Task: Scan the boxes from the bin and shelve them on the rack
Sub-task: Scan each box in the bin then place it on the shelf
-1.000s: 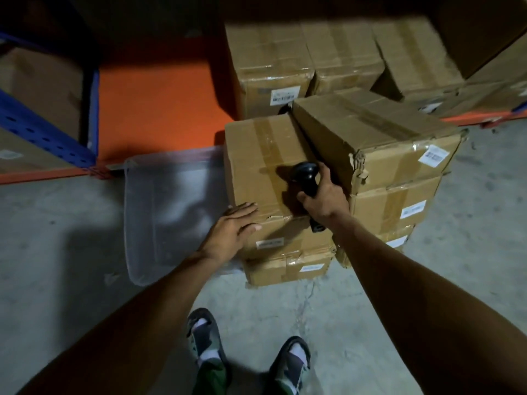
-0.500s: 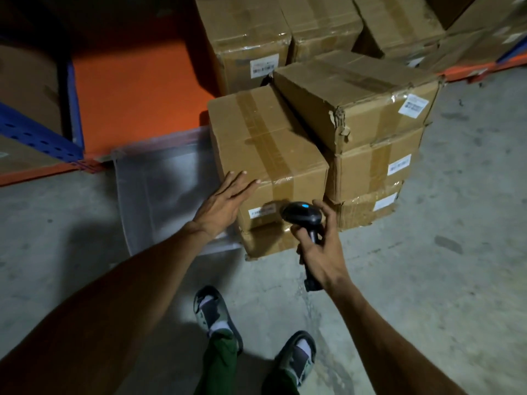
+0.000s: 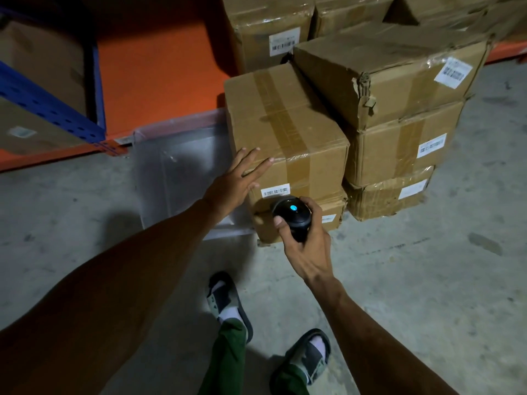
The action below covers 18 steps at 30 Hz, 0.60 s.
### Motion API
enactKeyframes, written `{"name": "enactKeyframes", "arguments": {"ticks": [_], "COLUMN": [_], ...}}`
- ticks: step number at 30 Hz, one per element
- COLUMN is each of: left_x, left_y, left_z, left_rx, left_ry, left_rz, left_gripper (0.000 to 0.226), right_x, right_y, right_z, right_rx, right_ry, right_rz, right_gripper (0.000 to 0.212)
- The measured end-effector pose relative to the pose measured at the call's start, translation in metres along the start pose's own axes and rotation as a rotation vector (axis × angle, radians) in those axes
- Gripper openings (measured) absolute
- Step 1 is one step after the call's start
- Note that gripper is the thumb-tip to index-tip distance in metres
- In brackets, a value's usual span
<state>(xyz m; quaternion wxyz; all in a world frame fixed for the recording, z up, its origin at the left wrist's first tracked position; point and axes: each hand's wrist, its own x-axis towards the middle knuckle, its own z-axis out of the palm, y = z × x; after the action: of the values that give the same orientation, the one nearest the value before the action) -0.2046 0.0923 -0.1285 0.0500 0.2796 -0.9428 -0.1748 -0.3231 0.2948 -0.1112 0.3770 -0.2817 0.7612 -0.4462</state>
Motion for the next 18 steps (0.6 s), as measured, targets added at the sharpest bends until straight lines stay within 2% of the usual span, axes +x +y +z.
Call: {"name": "enactKeyframes", "arguments": {"ticks": [5, 18], "left_x": [0.001, 0.0], "left_y": [-0.003, -0.007], "left_z": [0.004, 0.016], "left_rx": [-0.031, -0.049], "left_ry": [-0.014, 0.021], "left_rz": [-0.016, -0.038], "left_gripper": [0.064, 0.065], "right_x": [0.004, 0.014], "right_y": [0.006, 0.009], "right_z": [0.0, -0.002], "right_rx": [-0.068, -0.067], "right_ry": [-0.015, 0.024], "right_rz": [-0.033, -0.055], "right_gripper": [0.07, 0.07]}}
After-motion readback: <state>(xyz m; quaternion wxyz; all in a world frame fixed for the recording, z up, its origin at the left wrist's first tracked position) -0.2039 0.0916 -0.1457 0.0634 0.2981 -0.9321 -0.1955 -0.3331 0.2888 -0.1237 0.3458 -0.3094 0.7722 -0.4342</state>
